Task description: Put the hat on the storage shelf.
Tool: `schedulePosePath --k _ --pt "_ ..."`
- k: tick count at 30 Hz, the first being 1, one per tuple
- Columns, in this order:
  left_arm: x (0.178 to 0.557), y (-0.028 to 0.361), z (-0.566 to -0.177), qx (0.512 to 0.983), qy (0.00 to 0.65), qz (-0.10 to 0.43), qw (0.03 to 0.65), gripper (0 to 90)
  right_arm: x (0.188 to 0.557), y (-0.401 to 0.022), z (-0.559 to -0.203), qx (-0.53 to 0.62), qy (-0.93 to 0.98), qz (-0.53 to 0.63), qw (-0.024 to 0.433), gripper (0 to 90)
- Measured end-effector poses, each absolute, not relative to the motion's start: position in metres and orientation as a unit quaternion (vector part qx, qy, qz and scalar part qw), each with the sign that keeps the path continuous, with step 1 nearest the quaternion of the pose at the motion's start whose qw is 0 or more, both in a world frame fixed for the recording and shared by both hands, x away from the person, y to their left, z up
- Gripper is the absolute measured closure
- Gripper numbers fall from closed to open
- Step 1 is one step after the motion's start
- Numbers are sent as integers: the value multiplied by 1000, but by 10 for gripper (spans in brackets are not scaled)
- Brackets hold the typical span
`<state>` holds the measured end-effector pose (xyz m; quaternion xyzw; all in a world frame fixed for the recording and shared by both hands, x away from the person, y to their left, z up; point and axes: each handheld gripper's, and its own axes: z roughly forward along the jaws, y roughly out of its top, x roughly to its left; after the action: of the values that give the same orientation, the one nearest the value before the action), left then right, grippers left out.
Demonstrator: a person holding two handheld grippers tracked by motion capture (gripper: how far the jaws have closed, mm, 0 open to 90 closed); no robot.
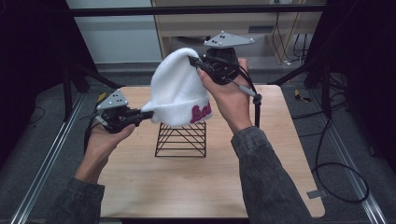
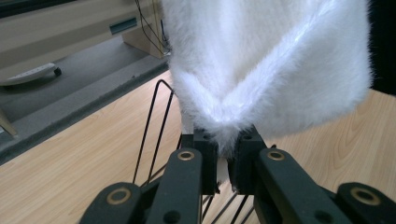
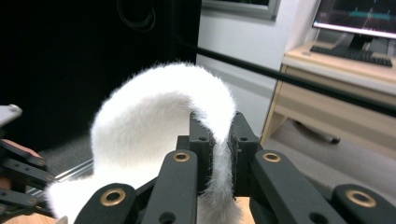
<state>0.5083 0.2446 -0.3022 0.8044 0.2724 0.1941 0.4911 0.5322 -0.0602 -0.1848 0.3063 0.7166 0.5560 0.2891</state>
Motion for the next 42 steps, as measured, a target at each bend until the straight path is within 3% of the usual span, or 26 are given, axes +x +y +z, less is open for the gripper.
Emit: schedulePosePath --k 17,26,42 --pt "546 250 -326 805 321 196 459 837 576 -51 -228 333 737 522 269 830" --pt "553 256 -344 802 339 178 458 839 574 -48 -248 337 740 523 256 830" --pt "556 261 -359 804 350 192 441 839 570 -42 -263 332 748 518 251 830"
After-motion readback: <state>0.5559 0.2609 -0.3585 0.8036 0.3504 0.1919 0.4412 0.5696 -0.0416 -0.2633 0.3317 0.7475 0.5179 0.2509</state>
